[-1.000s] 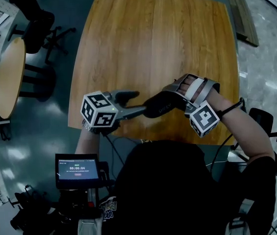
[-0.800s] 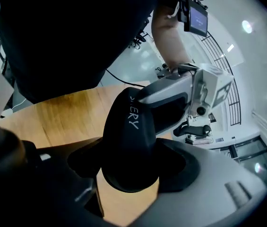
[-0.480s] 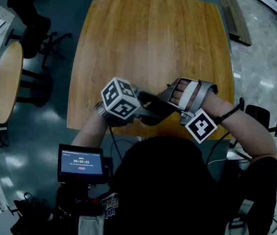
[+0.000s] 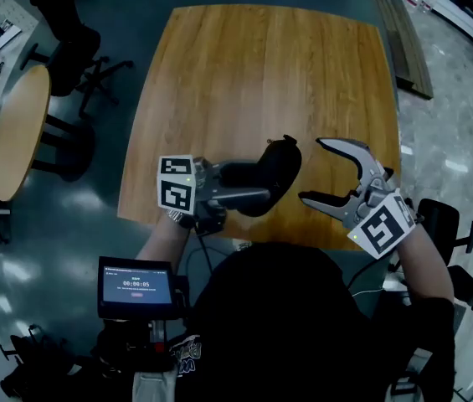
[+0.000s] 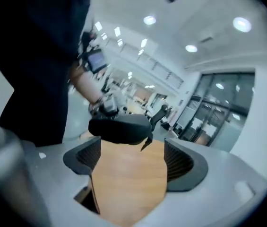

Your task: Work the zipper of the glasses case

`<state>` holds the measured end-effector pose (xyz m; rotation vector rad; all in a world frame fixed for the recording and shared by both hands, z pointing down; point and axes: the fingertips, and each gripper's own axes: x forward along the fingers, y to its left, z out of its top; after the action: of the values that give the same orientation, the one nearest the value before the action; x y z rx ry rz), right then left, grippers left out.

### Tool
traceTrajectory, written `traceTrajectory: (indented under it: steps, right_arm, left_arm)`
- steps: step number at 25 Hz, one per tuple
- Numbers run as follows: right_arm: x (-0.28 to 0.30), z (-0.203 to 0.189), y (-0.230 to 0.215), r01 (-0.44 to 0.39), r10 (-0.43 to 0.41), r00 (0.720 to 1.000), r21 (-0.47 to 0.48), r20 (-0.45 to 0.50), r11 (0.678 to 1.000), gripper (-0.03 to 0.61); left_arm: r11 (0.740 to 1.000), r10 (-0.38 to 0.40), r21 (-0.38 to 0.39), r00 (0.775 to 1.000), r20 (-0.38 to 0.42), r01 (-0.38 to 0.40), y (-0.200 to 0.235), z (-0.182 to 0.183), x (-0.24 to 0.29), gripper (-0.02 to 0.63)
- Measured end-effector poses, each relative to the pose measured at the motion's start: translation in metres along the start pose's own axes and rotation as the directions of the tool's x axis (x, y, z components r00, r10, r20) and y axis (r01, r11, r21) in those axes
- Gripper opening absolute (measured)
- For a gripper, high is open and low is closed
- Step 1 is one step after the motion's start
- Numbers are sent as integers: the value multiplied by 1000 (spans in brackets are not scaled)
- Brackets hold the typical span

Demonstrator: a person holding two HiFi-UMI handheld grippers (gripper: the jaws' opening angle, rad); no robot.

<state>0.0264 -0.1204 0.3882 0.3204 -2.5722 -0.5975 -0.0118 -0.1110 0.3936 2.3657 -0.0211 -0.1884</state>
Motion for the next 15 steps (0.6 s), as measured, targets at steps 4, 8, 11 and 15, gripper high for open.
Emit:
traceTrajectory:
  steps: [4,8,11,15]
  right_arm:
    - [5,38,15,-6,-143,949,467,282,884,377]
    - [17,41,28,-29,-165,938,541,306,841,308]
    - [14,39,31,-67,-121,944,536,307,842,308]
    - [2,43,41,-118,-46,948,479,316,870,304]
  left_arm:
    - [996,-67,-43,981,180,76,-20,16,-8,261]
    - [988,-82,-105,968,238,110,-20,18,-14,258]
    - [979,-90,-160,976,201,123,-17,9,-11,259]
    - [977,-118,-169,988,101,134,-25,-9,7,267]
